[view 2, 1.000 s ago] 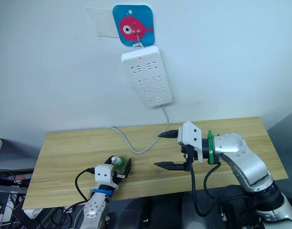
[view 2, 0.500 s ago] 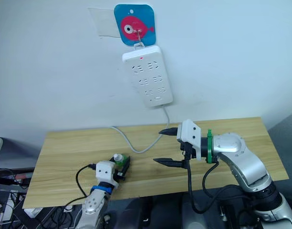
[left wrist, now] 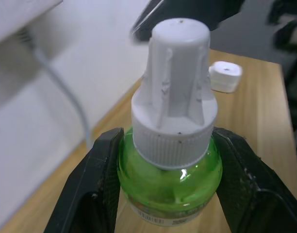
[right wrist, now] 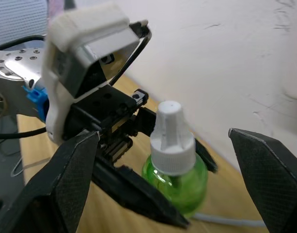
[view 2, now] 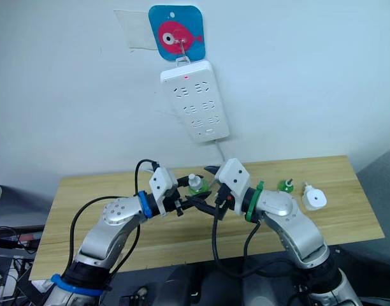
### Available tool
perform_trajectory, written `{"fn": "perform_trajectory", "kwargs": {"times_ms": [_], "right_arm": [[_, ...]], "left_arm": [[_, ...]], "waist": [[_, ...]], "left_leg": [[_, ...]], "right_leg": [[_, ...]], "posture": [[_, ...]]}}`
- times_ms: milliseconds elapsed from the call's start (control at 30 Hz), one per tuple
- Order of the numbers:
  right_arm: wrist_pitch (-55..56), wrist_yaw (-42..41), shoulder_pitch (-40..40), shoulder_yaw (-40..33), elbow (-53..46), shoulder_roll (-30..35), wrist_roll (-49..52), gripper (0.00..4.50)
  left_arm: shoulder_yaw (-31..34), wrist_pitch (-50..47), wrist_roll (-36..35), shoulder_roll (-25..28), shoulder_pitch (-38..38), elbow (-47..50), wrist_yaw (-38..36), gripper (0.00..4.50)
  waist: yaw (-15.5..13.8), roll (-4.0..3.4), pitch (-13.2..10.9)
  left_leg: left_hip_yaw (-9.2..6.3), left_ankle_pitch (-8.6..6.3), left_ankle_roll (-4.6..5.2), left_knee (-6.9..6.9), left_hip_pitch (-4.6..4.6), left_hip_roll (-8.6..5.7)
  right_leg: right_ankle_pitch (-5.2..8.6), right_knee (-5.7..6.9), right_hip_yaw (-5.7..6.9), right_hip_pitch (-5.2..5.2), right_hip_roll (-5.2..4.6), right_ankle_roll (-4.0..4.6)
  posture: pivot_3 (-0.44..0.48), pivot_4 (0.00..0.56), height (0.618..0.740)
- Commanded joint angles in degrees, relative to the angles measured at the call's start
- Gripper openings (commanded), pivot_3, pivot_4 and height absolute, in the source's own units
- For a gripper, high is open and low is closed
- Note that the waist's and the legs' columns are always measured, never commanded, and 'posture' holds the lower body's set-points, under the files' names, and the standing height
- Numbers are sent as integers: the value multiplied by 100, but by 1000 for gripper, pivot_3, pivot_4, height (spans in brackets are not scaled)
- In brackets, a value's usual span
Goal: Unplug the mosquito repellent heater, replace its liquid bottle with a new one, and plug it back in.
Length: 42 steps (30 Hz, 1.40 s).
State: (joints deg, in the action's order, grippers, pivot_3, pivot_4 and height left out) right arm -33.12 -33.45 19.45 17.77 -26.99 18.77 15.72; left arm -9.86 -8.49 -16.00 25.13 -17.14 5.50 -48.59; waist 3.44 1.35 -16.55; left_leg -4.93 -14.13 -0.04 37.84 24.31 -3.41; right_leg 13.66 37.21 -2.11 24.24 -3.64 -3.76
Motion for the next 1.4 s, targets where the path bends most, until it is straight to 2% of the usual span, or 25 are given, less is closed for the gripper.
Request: {"fn": "perform_trajectory", "kwargs": {"times_ms": [33,133,233,433,500,633,700,867,1000,1133,1267,1400], "right_arm": [[-52,208,32,13,-137,-80,-105,4500],[-99,297,13,9,-121,-136,-137,4500],[-90,389,-24,-28,-77,-185,-154,3906],[64,300,-112,27,-63,-41,-231,1683],[94,232,-114,-4,-85,-1,-196,1067],[162,-128,-81,-66,-162,195,-40,1069],[269,-604,-26,-99,-175,392,191,1069],[852,-2388,258,-25,74,982,836,1069],[1443,-3741,752,148,850,1181,973,1069],[1883,-4230,1202,203,1541,1044,850,1069],[1874,-4343,1432,127,1779,997,899,1069],[1728,-4114,1150,-194,1532,1303,878,2341]], "left_arm": [[-109,64,7,-32,-228,-122,-248,2227],[-97,90,-7,-68,-315,-188,-334,2227],[-135,108,3,-54,-332,-194,-461,2227],[-114,43,2,-44,-309,-94,-535,2227],[-99,46,-6,9,-239,-56,-580,2227],[-82,72,-63,93,-129,34,-719,2227],[-109,151,-193,155,-77,101,-1013,2227],[-284,680,-557,495,-18,104,-2419,2227],[-507,1266,-468,649,-306,-415,-3326,2227],[-599,1546,-413,501,-660,-870,-3570,2227],[-603,1620,-369,345,-848,-1084,-3541,2227],[-516,1505,-313,331,-710,-949,-3245,2227]], "waist": [[9,0,0],[46,0,0],[89,0,0],[145,-1,0],[148,0,0],[147,0,5],[143,-2,7],[136,-1,10],[133,2,20],[127,3,21],[127,4,21],[121,3,21]], "left_leg": [[0,0,0,0,0,0],[4,1,-1,1,0,0],[2,1,-1,1,0,0],[5,1,0,4,0,0],[5,1,0,5,0,1],[6,1,-1,7,-1,1],[6,1,-1,8,-1,1],[8,2,-1,11,-3,1],[12,2,-1,11,-15,1],[16,2,-1,14,-19,1],[19,5,-7,17,-18,0],[21,11,-17,17,-18,1]], "right_leg": [[-1,0,0,0,0,-1],[-3,0,-2,0,1,-2],[-4,2,-1,1,1,-1],[-7,6,-4,1,1,-3],[-7,11,-4,3,3,-2],[-7,17,-5,3,5,-2],[-8,17,-5,4,5,-2],[-8,23,-5,3,6,-2],[-8,23,-5,-8,9,-2],[-7,33,-9,-7,15,-2],[-7,41,-13,-1,14,-2],[-7,47,-19,4,13,-2]], "posture": [[-165,264,740],[-174,266,740],[-180,264,740],[-177,263,740],[-165,260,740],[-151,249,740],[-139,237,740],[-128,220,740],[-111,219,740],[-106,220,740],[-106,222,740],[-105,226,740]]}}
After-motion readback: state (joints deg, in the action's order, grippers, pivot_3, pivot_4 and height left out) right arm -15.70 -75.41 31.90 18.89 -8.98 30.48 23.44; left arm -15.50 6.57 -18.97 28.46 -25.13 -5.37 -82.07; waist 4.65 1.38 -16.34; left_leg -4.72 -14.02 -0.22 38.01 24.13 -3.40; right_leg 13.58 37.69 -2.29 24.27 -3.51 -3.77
